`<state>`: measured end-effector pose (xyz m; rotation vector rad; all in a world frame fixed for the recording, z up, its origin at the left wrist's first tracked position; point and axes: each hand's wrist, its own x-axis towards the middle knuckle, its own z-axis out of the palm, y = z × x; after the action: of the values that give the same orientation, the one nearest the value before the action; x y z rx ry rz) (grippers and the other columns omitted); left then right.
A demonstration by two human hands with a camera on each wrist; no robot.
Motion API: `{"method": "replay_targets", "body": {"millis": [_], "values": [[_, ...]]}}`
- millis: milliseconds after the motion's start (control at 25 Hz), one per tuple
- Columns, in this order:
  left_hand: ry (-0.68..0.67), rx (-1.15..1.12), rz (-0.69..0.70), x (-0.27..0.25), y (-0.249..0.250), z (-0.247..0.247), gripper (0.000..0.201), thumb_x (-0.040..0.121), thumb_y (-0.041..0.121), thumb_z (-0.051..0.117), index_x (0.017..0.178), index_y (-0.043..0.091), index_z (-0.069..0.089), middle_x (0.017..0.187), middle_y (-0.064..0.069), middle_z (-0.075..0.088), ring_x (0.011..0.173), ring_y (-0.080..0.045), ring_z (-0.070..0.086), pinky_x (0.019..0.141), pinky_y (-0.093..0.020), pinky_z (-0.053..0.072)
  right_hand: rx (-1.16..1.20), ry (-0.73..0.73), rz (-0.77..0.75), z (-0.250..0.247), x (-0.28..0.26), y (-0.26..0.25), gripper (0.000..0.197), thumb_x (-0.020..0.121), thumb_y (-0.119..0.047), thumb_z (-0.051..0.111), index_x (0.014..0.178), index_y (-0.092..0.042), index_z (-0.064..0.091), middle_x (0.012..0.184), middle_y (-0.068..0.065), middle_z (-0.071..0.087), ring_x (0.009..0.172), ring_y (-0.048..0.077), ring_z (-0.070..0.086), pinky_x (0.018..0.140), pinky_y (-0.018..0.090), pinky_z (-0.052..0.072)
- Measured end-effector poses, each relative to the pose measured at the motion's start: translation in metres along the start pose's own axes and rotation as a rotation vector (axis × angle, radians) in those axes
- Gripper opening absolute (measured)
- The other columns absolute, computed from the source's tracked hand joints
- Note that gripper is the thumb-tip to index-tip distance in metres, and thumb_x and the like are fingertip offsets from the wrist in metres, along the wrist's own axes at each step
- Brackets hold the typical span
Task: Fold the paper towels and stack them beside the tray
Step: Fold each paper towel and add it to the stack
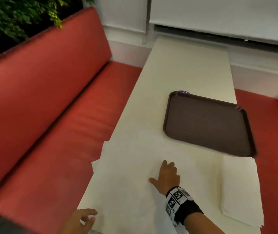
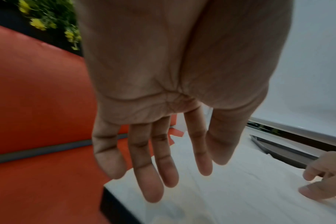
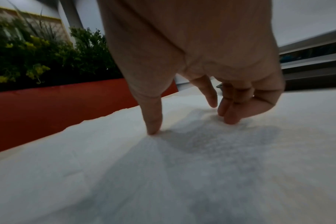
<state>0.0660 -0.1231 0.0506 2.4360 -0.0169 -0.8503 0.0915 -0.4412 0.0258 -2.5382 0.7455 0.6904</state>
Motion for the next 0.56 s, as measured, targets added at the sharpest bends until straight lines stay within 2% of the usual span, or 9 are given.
{"method": "replay_targets", "body": {"millis": [80,160,200,240,280,320,400,520,560], "values": [[-0.020,-0.027,0.019,-0.006,-0.025,-0.003,0.065,0.075,0.014,0.071,0.047,0.069,0.051,0.037,0.020,0.053,0.045,0.005,0.054,0.059,-0.004,0.038,-0.021,-0.060,0.020,0.004,0.007,-0.007,0.087,0.085,-0.051,0.060,0.147,-0.008,0.016,0.148,0.014,0.027,0.135,0.030,0.034,0.108,0.043,0.035],[-0.031,-0.095,-0.011,-0.009,-0.028,-0.009,0.066,0.076,0.010,0.068,0.042,0.064,0.052,0.041,0.020,0.057,0.050,0.010,0.055,0.058,-0.004,0.039,0.027,-0.087,0.019,0.007,0.008,-0.011,0.067,0.086,-0.042,0.062,0.138,-0.014,0.033,0.141,0.011,0.040,0.127,0.027,0.045,0.104,0.038,0.040],[-0.001,-0.140,-0.021,-0.009,-0.030,-0.009,0.063,0.075,0.007,0.069,0.043,0.061,0.056,0.040,0.013,0.057,0.047,0.007,0.054,0.055,-0.006,0.039,0.065,-0.062,-0.003,0.009,0.006,-0.013,0.048,0.085,-0.036,0.063,0.125,-0.018,0.045,0.132,0.008,0.049,0.118,0.025,0.052,0.098,0.035,0.044],[0.050,-0.177,-0.045,-0.009,-0.032,-0.008,0.058,0.073,0.005,0.069,0.047,0.057,0.060,0.039,0.005,0.056,0.043,0.003,0.053,0.052,-0.007,0.039,0.083,-0.029,-0.028,0.011,0.003,-0.017,0.031,0.084,-0.031,0.062,0.111,-0.021,0.050,0.124,0.005,0.054,0.111,0.023,0.055,0.092,0.032,0.047],[0.084,-0.223,-0.077,-0.006,-0.031,-0.007,0.051,0.072,0.005,0.070,0.056,0.053,0.063,0.042,-0.001,0.055,0.042,-0.001,0.053,0.051,-0.008,0.040,0.080,0.001,-0.047,0.013,-0.001,-0.020,0.020,0.084,-0.028,0.060,0.102,-0.023,0.050,0.120,0.003,0.056,0.108,0.021,0.056,0.089,0.030,0.047],[0.103,-0.236,-0.095,-0.002,-0.027,-0.006,0.041,0.074,0.007,0.071,0.063,0.047,0.065,0.048,-0.003,0.057,0.045,-0.004,0.053,0.056,-0.011,0.044,0.071,0.030,-0.054,0.017,-0.005,-0.022,0.017,0.085,-0.026,0.057,0.101,-0.024,0.050,0.119,0.003,0.056,0.108,0.021,0.055,0.088,0.029,0.047],[0.146,-0.257,-0.083,0.011,-0.015,-0.007,0.025,0.079,0.014,0.069,0.077,0.038,0.061,0.066,0.003,0.056,0.058,-0.006,0.052,0.064,-0.020,0.045,0.034,0.082,-0.068,0.025,-0.014,-0.029,0.034,0.087,-0.034,0.055,0.118,-0.023,0.048,0.126,0.003,0.048,0.116,0.020,0.048,0.094,0.032,0.044],[0.186,-0.266,-0.054,0.039,0.004,-0.011,0.016,0.084,0.022,0.065,0.093,0.032,0.055,0.084,0.001,0.057,0.077,-0.011,0.055,0.064,-0.019,0.040,-0.093,0.018,-0.065,0.033,-0.026,-0.040,0.089,0.073,-0.070,0.055,0.143,-0.025,0.023,0.142,0.007,0.023,0.131,0.026,0.027,0.102,0.042,0.034],[0.163,-0.264,-0.039,0.045,0.011,-0.011,0.016,0.085,0.024,0.064,0.095,0.032,0.055,0.087,0.001,0.057,0.080,-0.012,0.056,0.066,-0.020,0.041,-0.138,-0.014,-0.059,0.035,-0.028,-0.044,0.098,0.070,-0.074,0.055,0.146,-0.026,0.015,0.145,0.010,0.017,0.133,0.029,0.023,0.103,0.044,0.033]]}}
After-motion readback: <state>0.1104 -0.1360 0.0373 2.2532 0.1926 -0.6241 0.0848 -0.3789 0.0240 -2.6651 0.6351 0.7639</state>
